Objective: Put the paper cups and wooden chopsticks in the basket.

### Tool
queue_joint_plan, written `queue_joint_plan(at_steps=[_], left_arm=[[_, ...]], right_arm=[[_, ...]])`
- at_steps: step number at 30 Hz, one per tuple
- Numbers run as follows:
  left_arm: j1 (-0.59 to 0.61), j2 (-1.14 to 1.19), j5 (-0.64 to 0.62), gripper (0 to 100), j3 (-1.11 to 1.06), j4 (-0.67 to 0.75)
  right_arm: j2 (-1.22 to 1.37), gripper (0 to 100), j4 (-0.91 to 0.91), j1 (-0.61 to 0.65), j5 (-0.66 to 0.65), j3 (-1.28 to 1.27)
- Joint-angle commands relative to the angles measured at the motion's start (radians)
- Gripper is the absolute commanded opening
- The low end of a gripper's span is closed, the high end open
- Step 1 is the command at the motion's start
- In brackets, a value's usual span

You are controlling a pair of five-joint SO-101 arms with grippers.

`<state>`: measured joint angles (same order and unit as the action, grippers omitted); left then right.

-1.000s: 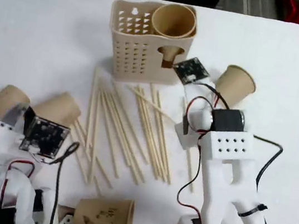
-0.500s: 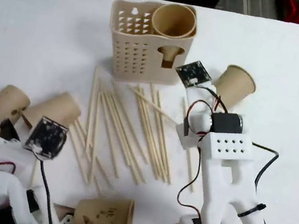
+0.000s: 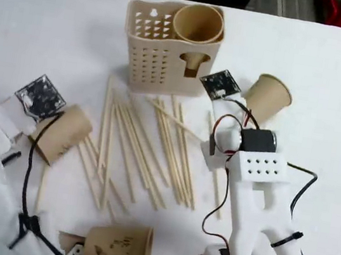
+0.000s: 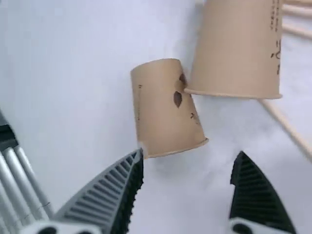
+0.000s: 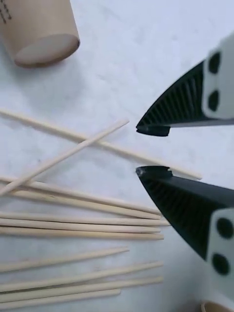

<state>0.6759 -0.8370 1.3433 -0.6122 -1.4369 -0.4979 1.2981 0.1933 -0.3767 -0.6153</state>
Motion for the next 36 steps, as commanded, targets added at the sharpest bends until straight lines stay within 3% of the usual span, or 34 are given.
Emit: queue_joint_plan(at_steps=[1, 6, 14, 17, 24, 36], left_arm=[[-0.016, 0.122, 0.124, 30, 0.046, 0.021], [-0.067, 0.205, 0.117, 28, 0.035, 0.052], [-0.163, 0.217, 0.031, 28, -0.221, 0.404], [-0.179, 0.217, -0.017, 28, -0.27, 0.471], [-0.246, 0.216, -0.18, 28, -0.267, 0.482], [-0.421, 0.216, -0.393, 7, -0.264, 0.479]], right_arm=[[-0.025, 11.2, -0.03, -0.012, 0.011, -0.006], [-0.025, 11.2, -0.036, -0.013, 0.011, -0.009], [-0.025, 11.2, -0.035, -0.013, 0.011, -0.009], [-0.025, 11.2, -0.036, -0.013, 0.011, -0.009], [-0.025, 11.2, -0.036, -0.013, 0.011, -0.009], [-0.025, 11.2, -0.036, -0.031, 0.011, -0.009]])
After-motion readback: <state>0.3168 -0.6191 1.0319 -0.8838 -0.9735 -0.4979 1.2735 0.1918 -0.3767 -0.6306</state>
